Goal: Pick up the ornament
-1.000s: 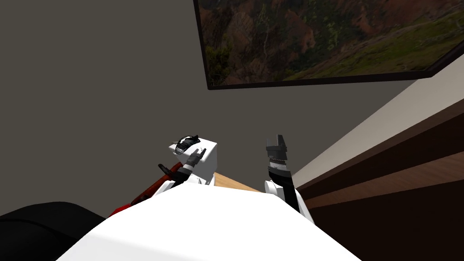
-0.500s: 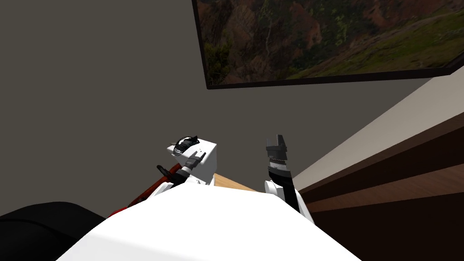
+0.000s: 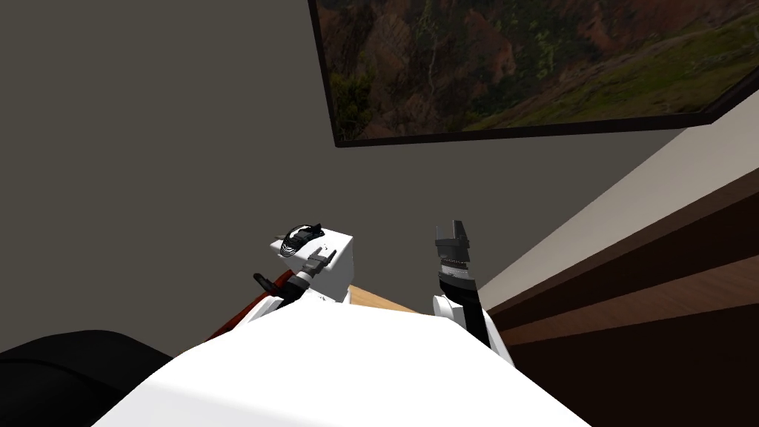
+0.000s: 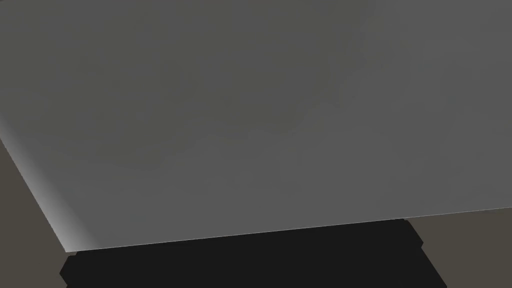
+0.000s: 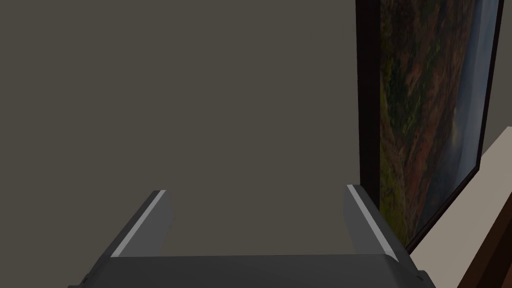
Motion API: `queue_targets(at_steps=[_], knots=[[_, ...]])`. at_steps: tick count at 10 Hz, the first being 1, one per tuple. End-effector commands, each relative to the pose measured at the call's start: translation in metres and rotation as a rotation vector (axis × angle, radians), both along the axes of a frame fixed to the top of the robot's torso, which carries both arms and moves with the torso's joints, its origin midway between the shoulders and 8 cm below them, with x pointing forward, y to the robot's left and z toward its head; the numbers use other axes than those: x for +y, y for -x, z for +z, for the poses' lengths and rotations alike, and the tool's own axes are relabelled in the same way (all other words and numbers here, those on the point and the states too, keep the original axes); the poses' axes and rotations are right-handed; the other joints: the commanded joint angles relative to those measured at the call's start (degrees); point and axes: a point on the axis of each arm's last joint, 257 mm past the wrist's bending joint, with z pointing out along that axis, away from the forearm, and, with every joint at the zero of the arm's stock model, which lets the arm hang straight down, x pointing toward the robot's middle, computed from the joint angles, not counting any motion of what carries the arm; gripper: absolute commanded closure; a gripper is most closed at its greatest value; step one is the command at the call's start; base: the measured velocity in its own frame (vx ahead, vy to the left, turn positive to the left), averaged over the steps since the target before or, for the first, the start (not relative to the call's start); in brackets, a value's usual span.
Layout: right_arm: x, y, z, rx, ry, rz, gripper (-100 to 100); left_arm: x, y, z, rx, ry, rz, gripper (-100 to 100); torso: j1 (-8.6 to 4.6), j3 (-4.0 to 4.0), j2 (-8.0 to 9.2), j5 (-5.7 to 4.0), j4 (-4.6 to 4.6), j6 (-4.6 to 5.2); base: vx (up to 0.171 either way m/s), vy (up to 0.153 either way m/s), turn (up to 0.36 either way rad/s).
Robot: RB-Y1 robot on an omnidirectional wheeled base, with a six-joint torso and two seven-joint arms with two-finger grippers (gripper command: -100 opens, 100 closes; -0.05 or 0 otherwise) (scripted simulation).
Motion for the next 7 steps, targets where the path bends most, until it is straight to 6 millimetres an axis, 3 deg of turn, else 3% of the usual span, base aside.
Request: queue_targets(at_steps=[1,3,4,7], knots=[[0.0,0.0,0.0,0.0,0.0,0.0,0,0.0045,-0.0064,0.0051,-0.004,-0.003,0.02,-100,0.0,0.0,0.0,0.0,0.0,0.0,-0.013,-0.004,-0.142],[0.0,0.0,0.0,0.0,0.0,0.0,0,0.0055,-0.0083,0.0073,-0.007,-0.004,0.023,-100,0.0,0.01,0.01,0.0,0.0,-0.02,-0.008,-0.002,-0.057],[-0.0001,0.0,0.0,0.0,0.0,0.0,0,0.0063,-0.009,0.0074,-0.006,-0.004,0.026,100,0.02,0.0,0.0,0.01,0.0,-0.04,0.0,0.0,0.0],[0.0,0.0,0.0,0.0,0.0,0.0,0,0.0058,-0.0088,0.0071,-0.005,-0.007,0.025,100,0.03,0.01,0.0,0.04,0.02,-0.09,0.0,-0.001,-0.005]])
